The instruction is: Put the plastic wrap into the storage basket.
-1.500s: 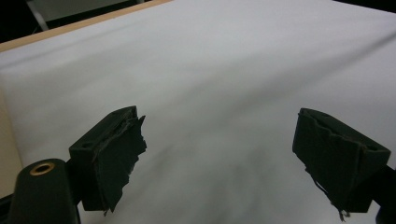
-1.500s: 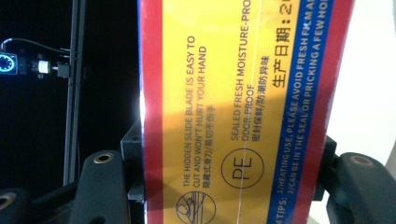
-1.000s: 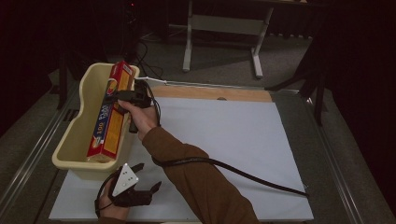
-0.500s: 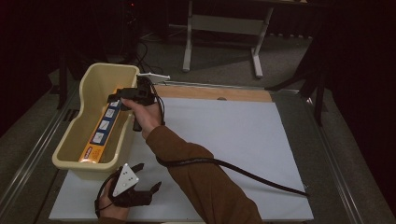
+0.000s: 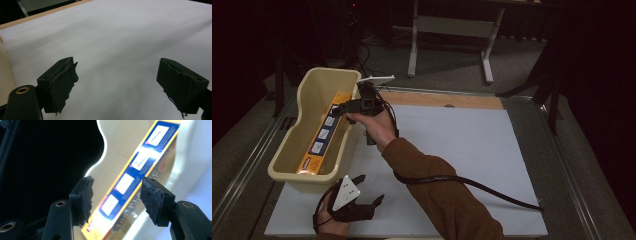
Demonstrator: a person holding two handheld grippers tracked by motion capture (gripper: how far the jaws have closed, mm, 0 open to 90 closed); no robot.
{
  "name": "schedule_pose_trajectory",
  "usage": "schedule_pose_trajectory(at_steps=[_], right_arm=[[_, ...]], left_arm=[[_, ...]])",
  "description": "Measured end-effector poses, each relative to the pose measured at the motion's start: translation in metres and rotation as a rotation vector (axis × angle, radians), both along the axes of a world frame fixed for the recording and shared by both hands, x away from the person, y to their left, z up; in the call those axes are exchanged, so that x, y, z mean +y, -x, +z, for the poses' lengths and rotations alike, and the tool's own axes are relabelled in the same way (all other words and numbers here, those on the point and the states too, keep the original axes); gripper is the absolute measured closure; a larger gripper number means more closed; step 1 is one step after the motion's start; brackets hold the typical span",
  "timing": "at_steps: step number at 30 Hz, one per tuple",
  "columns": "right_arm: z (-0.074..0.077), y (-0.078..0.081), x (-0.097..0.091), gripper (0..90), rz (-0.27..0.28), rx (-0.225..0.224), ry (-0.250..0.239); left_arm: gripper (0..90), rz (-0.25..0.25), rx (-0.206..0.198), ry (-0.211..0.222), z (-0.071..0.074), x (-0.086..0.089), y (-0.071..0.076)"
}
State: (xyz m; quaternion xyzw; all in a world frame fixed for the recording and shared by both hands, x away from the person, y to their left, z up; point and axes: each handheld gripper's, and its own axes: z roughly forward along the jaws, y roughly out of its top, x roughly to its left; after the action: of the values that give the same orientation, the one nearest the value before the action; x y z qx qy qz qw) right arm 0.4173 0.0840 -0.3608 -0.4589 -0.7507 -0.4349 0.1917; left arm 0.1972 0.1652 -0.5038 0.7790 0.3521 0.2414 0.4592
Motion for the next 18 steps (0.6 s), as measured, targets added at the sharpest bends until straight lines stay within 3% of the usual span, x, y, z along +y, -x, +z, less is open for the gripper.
schedule_pose_trajectory(at_steps=[5, 11, 13, 18], right_arm=[[0.009, 0.008, -0.013, 42.6, 0.04, -0.101, 0.054], [0.013, 0.023, -0.033, 42.1, 0.114, -0.199, 0.082], [0.013, 0.029, -0.04, 41.7, 0.13, -0.268, 0.121], [0.011, 0.042, -0.058, 41.5, 0.172, -0.382, 0.206]], left_arm=[[15.4, 0.004, 0.001, 0.001, 0.0, 0.0, 0.0], [15.4, 0.007, -0.002, -0.004, 0.0, 0.0, 0.001], [15.4, 0.008, -0.002, -0.004, 0.0, 0.0, 0.001], [15.4, 0.011, -0.003, -0.005, 0.0, 0.001, 0.001]])
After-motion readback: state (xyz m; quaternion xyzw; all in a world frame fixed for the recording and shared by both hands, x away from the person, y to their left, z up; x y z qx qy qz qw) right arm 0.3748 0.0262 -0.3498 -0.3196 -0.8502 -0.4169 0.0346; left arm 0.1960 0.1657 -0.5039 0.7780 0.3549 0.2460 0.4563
